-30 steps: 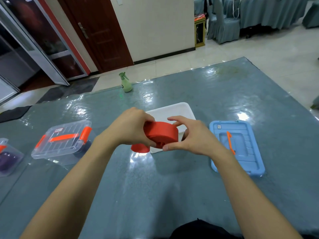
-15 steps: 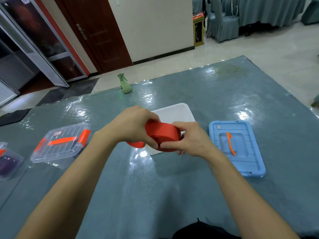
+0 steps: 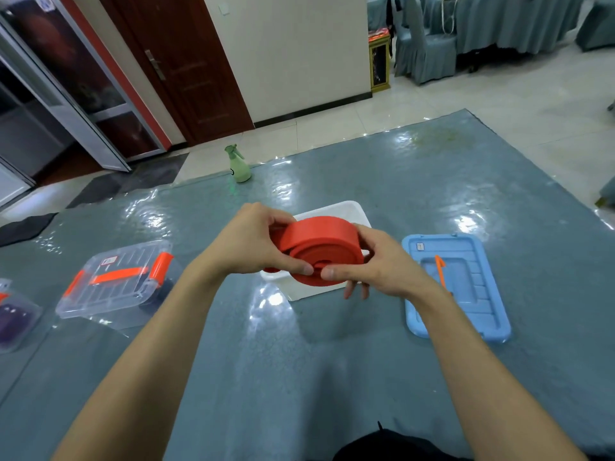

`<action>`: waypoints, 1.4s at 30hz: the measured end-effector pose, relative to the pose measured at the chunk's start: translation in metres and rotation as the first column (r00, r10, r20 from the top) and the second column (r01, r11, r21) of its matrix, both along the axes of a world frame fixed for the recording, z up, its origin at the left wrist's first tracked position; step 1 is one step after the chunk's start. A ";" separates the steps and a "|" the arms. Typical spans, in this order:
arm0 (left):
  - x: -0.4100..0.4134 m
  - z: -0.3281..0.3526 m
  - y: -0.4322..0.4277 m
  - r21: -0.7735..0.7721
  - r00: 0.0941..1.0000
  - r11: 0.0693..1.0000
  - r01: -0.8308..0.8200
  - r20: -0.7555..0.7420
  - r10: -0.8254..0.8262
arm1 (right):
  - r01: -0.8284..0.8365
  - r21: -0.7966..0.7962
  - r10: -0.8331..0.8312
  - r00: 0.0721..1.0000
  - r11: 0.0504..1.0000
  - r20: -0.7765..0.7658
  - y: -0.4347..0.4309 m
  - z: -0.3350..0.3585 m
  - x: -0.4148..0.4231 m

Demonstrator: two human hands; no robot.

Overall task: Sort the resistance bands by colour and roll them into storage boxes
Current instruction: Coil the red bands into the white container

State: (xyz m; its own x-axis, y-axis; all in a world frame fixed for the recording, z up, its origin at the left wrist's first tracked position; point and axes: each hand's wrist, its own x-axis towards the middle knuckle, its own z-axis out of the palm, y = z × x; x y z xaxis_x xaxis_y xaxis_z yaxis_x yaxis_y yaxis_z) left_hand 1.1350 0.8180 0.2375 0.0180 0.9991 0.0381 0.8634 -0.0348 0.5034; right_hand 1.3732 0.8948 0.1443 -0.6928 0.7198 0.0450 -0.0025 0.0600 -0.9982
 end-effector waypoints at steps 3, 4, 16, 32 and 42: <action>0.008 0.007 0.003 -0.017 0.944 0.999 0.048 -0.325 -0.051 | 0.049 0.159 -0.073 0.986 0.986 0.149 -0.001 0.002 -0.001; 0.012 0.008 0.003 -0.035 0.909 0.997 0.065 -0.411 -0.073 | 0.029 0.189 -0.059 0.986 0.982 0.155 -0.003 0.001 -0.003; -0.003 0.023 -0.003 -0.214 0.988 0.976 0.040 -0.138 -0.070 | 0.009 0.049 -0.010 0.999 0.999 0.038 -0.008 -0.013 -0.014; -0.004 0.036 -0.006 -0.135 0.986 0.988 0.080 -0.137 -0.099 | -0.007 0.186 0.007 1.000 0.983 0.000 -0.006 -0.015 -0.013; -0.009 0.037 -0.004 -0.090 0.987 0.992 0.087 -0.128 -0.098 | -0.069 -0.046 0.061 0.986 0.997 -0.157 0.002 -0.025 -0.011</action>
State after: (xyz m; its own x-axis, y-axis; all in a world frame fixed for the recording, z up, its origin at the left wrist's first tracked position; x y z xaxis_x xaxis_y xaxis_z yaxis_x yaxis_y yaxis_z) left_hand 1.1262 0.8142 0.2743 0.1097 0.9925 -0.0546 0.9173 -0.0799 0.3900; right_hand 1.3617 0.8964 0.1191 -0.7253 0.6778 0.1200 -0.1599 0.0036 -0.9871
